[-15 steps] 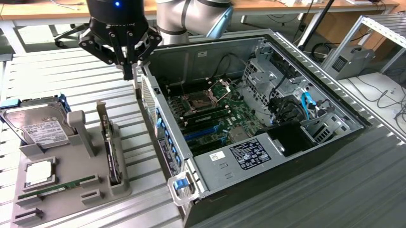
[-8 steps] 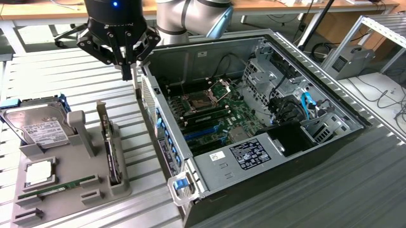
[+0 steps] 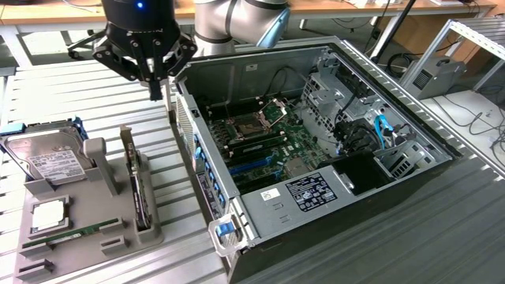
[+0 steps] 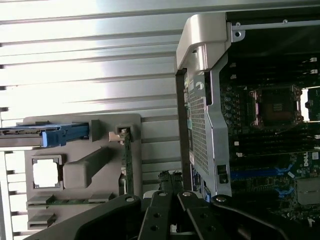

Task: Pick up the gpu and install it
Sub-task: 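Reach for the gpu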

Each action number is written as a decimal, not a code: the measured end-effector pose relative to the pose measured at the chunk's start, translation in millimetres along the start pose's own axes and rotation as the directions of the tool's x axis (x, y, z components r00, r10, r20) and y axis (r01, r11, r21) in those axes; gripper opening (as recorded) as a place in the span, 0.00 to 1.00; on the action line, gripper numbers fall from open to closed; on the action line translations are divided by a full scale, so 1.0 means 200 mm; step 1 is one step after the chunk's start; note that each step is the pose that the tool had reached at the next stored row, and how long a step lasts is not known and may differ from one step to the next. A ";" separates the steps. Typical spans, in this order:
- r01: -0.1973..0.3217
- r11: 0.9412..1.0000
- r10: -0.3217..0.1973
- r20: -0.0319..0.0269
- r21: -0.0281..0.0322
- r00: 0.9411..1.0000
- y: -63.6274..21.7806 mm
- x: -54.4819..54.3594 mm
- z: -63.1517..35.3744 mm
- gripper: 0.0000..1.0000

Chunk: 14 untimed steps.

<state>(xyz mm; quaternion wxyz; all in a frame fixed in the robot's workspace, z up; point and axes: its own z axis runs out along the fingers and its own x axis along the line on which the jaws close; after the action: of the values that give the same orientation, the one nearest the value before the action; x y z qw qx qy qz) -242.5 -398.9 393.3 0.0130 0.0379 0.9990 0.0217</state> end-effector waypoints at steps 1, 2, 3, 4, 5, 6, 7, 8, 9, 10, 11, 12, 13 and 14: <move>0.000 1.000 0.000 0.000 0.000 1.000 0.000 0.00 0.000 0.11; 0.000 1.000 0.000 0.000 0.000 1.000 0.000 0.00 0.000 0.11; 0.000 1.000 0.000 0.000 0.000 1.000 0.000 0.01 0.000 0.11; 0.000 1.000 0.000 0.000 0.000 1.000 -0.001 0.01 0.000 0.11; 0.000 1.000 0.000 0.000 0.000 1.000 -0.001 0.01 0.000 0.11; 0.000 1.000 0.000 0.000 0.000 1.000 -0.001 0.01 0.000 0.11; 0.000 1.000 0.000 0.000 0.000 1.000 -0.001 0.02 0.000 0.11; 0.000 1.000 0.000 0.000 0.000 1.000 -0.001 0.02 0.000 0.11; 0.000 1.000 0.000 0.000 0.000 1.000 -0.002 0.02 0.000 0.11; 0.000 1.000 0.000 0.000 0.000 1.000 -0.002 0.02 -0.001 0.11; 0.000 1.000 0.000 0.000 0.000 1.000 -0.002 0.03 -0.001 0.11; 0.000 1.000 0.000 0.000 0.000 1.000 -0.002 0.03 -0.001 0.11; 0.000 1.000 0.000 0.000 0.000 1.000 -0.002 0.03 -0.001 0.11; 0.000 1.000 0.000 0.000 0.000 1.000 -0.003 0.03 -0.001 0.11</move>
<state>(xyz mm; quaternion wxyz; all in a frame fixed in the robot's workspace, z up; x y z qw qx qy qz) -249.1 -398.9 393.3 0.0131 0.0379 0.9990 0.0217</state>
